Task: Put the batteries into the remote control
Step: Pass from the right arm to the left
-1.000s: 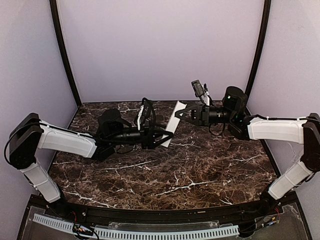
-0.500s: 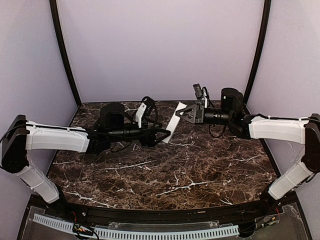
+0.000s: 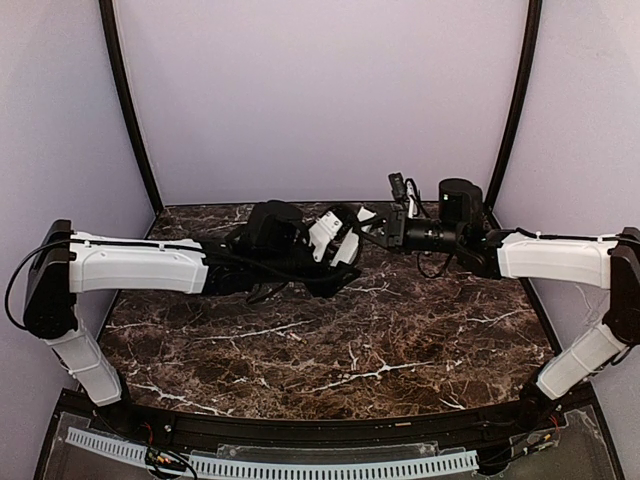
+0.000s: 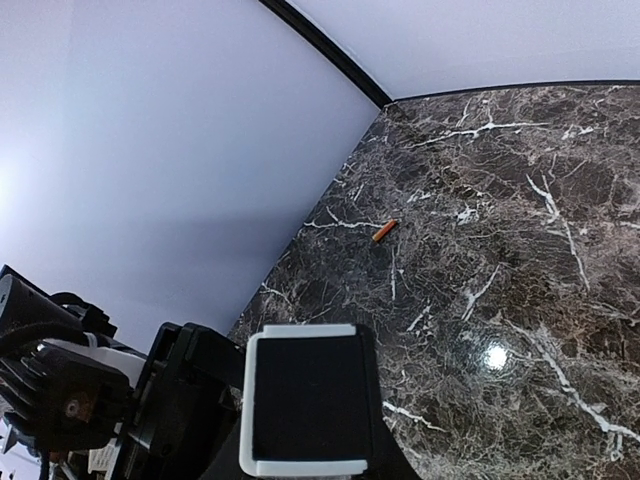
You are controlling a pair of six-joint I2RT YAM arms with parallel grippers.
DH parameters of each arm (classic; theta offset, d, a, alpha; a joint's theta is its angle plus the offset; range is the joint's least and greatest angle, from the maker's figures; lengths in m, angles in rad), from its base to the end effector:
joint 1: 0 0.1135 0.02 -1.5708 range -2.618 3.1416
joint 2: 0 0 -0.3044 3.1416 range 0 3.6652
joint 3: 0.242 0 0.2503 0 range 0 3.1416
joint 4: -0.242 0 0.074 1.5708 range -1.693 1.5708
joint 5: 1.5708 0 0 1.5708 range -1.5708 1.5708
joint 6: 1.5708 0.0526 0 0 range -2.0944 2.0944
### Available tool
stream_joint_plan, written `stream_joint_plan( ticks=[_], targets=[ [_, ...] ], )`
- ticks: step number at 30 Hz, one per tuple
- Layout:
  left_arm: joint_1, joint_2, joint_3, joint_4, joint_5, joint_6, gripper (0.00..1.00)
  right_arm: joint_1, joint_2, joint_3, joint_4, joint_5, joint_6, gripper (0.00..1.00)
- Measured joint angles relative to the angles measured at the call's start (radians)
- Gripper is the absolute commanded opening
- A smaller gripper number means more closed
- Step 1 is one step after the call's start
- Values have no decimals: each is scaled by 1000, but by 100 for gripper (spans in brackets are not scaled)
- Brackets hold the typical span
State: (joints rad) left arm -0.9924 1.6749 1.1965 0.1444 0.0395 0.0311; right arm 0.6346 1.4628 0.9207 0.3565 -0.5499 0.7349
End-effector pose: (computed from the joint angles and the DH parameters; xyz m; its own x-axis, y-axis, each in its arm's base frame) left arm 0.2249 -0.3482 0.3161 -0.1525 0.2904 -0.9447 0.8622 0.5062 0.0164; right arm 0.2600 0.2255 0.3202 -0.7265 0.1750 -0.6645 -0.5822 0.3568 0.7305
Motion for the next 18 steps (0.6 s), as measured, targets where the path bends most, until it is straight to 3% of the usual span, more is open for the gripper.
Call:
stream_joint_plan(
  ticks=[7, 10, 13, 14, 18],
  targets=[
    [-10, 40, 47, -65, -95, 37, 36, 7, 1, 0, -13, 10, 7, 0],
    [-10, 42, 51, -74, -132, 25, 27, 7, 2, 0, -13, 21, 3, 5],
    [-2, 43, 58, -78, -155, 21, 15, 7, 2, 0, -5, 39, 5, 27],
    [-3, 43, 58, -80, -158, 21, 13, 7, 2, 0, -4, 37, 6, 30],
    [-4, 42, 56, -93, -147, 74, 2, -6, 1, -2, -11, -9, 7, 63]
  ],
)
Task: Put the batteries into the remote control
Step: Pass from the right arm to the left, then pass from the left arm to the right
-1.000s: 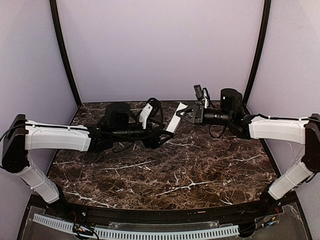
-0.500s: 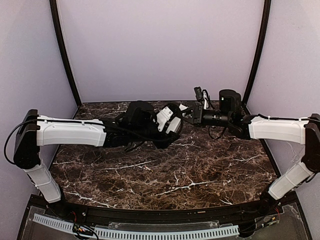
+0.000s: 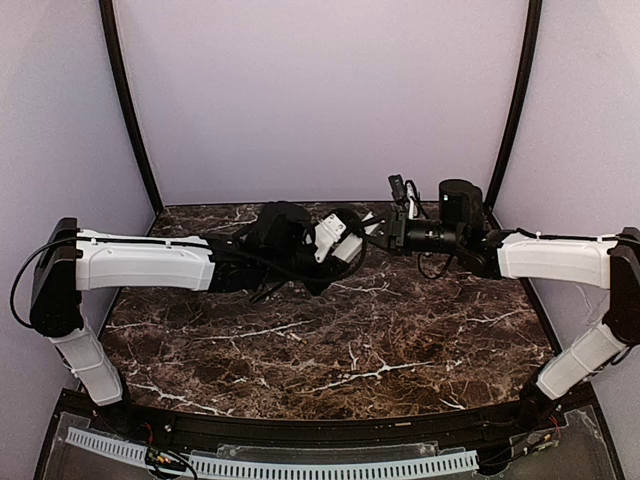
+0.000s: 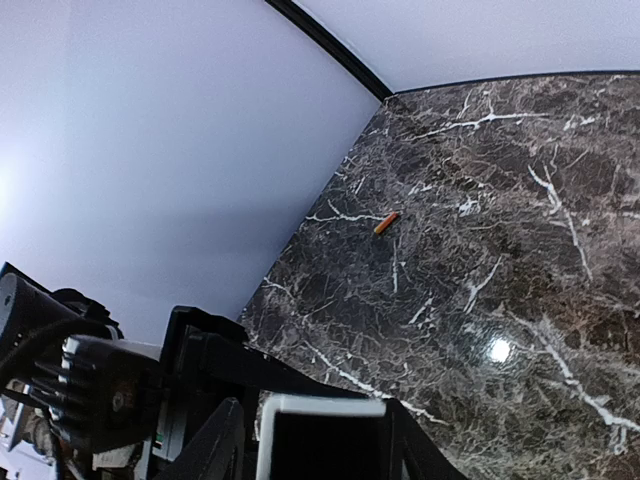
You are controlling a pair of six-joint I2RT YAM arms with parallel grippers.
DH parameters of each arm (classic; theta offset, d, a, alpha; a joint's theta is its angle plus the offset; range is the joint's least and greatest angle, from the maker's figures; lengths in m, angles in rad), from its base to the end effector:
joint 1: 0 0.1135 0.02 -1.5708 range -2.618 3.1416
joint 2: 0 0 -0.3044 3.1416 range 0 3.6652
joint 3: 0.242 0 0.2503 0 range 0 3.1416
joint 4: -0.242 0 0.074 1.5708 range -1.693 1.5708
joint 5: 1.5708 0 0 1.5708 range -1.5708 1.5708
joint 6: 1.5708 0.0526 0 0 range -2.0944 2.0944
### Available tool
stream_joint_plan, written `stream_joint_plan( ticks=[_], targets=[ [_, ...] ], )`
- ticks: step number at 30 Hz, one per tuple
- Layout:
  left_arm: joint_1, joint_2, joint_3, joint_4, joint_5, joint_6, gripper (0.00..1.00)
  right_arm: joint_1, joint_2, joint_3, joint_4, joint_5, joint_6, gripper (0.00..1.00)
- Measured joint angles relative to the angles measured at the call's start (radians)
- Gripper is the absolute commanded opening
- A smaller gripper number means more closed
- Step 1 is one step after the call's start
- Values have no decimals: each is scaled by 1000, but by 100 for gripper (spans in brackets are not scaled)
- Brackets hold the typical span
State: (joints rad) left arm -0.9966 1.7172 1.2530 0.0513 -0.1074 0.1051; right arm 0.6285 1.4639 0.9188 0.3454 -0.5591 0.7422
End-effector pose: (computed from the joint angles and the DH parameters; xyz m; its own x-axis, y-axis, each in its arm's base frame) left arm 0.2352 -0.3531 0.3088 -0.1348 0.4004 -0.9064 0.8000 0.5837 0.1389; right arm 0.2608 0.2240 0.3179 -0.7394 0.1710 -0.6512 -0.5688 0.3590 0.7400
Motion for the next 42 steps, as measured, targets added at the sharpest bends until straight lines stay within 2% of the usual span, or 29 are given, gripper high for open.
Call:
stream_joint_plan(
  ticks=[2, 5, 12, 17, 23, 31, 37, 42],
  targets=[
    [0, -5, -12, -6, 30, 50, 0, -14, -10, -14, 6, -40, -11, 73],
    [13, -40, -50, -57, 106, 132, 0, -43, -67, -61, -18, -94, -61, 80],
    [100, -169, -94, -230, 361, 337, 0, -61, -282, -136, -129, -157, -326, 83],
    [135, -195, -67, -389, 481, 454, 0, -34, -345, -159, -208, -214, -507, 83],
    [134, -193, -31, -540, 600, 548, 0, 96, -359, -159, -338, -203, -707, 82],
    [130, -189, -22, -592, 703, 600, 1, 206, -343, -134, -446, -119, -877, 78],
    [117, -173, -2, -622, 716, 616, 0, 289, -259, -66, -500, -40, -966, 70],
    [101, -159, 14, -638, 713, 621, 0, 334, -211, -37, -520, 20, -1004, 59]
  ],
)
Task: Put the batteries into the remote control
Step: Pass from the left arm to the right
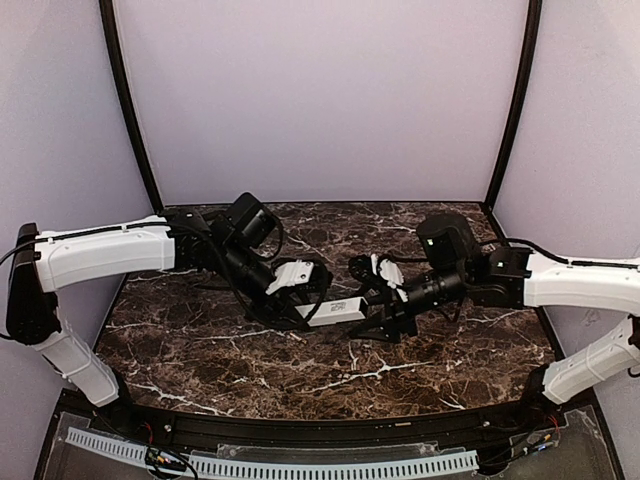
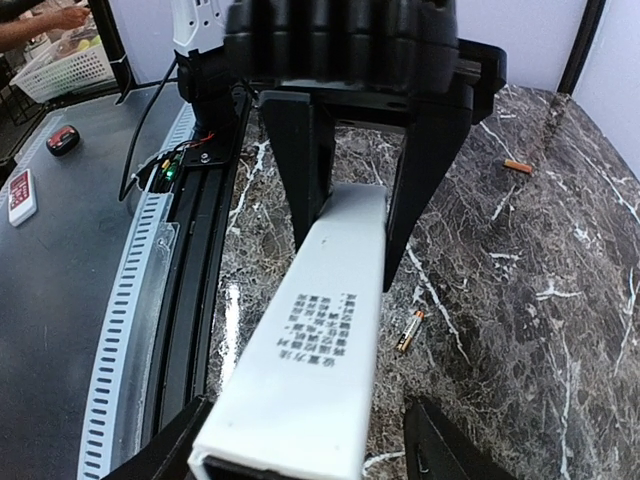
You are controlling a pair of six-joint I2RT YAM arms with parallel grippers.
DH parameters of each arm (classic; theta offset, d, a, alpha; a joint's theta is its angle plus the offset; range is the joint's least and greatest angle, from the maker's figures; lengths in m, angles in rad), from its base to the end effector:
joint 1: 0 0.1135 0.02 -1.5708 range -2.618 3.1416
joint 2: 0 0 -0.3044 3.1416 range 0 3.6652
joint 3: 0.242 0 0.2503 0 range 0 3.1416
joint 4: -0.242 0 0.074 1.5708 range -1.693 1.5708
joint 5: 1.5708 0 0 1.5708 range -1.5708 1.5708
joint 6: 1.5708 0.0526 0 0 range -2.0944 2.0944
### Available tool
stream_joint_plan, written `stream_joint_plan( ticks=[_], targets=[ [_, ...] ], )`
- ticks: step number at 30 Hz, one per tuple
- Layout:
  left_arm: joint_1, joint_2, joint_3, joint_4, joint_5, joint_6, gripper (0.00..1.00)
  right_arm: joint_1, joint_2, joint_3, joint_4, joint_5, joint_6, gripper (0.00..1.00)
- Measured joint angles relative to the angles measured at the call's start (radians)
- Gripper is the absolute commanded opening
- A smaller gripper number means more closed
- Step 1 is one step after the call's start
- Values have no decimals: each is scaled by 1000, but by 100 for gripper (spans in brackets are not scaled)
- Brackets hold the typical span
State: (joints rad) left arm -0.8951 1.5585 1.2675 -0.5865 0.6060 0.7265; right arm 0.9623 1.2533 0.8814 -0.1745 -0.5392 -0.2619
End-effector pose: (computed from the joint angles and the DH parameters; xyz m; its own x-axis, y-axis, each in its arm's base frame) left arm 0.1900 -0.2850 0.3154 0.2177 0.6014 -0.7687 0.9691 -0.2267 0.0970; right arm 0.1350 0.2410 0.3084 -0.0397 -0.4456 -0.8943 -0.9992 0.0158 0.0365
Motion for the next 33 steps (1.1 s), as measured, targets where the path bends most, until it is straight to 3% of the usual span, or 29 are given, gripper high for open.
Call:
stream_joint_plan(
  ticks=[12, 20, 26, 33],
  targets=[
    [-6, 13, 7, 1, -6, 3, 0, 21, 9, 5, 16, 35, -26, 35],
    [-2, 14, 9, -5, -24, -43, 3, 22, 9, 3, 39, 84, -37, 7],
    [-6, 14, 9, 18, -50, -53, 34, 22, -11, -27, 76, 100, -31, 0],
    [-13, -41, -63, 146, -142, -81, 59, 22, -48, -85, 143, 129, -13, 0]
  ],
)
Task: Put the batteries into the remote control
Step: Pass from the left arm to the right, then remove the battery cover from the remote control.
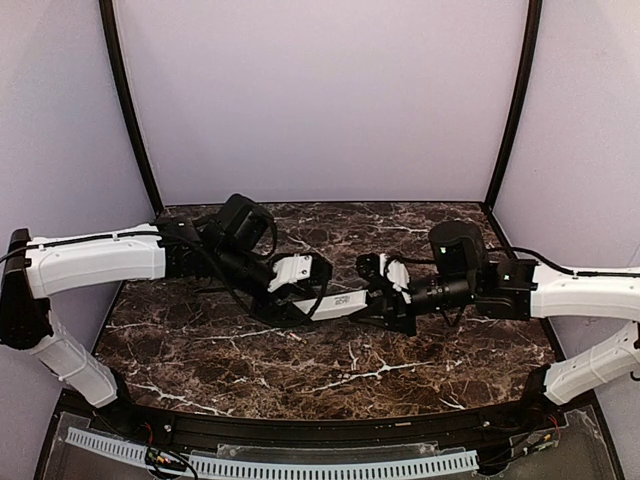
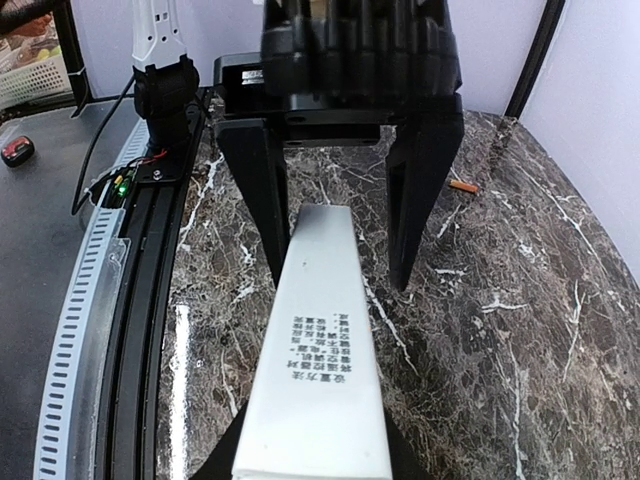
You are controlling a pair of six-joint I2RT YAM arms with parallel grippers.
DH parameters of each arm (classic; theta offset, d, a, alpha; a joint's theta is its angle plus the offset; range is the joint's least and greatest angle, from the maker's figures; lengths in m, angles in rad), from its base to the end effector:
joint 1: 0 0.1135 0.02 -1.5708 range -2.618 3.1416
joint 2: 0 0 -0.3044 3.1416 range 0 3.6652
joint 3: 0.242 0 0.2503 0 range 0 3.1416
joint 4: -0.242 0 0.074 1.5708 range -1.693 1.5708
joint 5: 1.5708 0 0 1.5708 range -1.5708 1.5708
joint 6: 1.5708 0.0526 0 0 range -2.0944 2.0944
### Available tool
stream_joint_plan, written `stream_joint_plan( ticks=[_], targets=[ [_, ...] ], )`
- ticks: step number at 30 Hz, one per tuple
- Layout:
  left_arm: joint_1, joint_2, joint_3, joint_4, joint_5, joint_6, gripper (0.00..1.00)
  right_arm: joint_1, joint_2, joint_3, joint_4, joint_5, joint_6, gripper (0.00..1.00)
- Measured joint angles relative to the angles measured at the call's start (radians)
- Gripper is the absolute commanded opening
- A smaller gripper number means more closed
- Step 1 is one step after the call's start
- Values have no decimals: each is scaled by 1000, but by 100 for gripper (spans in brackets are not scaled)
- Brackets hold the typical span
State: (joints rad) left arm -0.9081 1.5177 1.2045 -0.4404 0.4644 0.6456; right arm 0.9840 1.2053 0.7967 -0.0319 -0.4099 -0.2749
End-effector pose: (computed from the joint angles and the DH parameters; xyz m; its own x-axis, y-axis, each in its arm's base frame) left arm 0.1917 -0.2839 0.3168 0.2087 0.6069 -0.7669 0.9768 -0.0909 0.1940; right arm 0.1313 0.2353 0.3042 0.0343 -0.3981 -0.9167 -0.9912 0.1035 -0.0820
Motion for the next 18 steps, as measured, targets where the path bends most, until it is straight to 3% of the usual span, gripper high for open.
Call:
stream_joint_plan(
  ticks=[3, 6, 10, 18],
  targets=[
    [0, -56, -42, 51, -32, -5, 66, 0, -8, -9, 31, 0, 4, 0],
    [1, -106, -62, 92, -48, -16, 83, 0, -10, -18, 48, 2, 6, 0],
    [3, -150, -71, 143, -78, -49, 98, 0, -17, -42, 72, 18, 11, 0],
    [40, -310, -190, 328, -200, -275, 99, 1, -105, -138, 185, 122, 23, 0]
  ],
)
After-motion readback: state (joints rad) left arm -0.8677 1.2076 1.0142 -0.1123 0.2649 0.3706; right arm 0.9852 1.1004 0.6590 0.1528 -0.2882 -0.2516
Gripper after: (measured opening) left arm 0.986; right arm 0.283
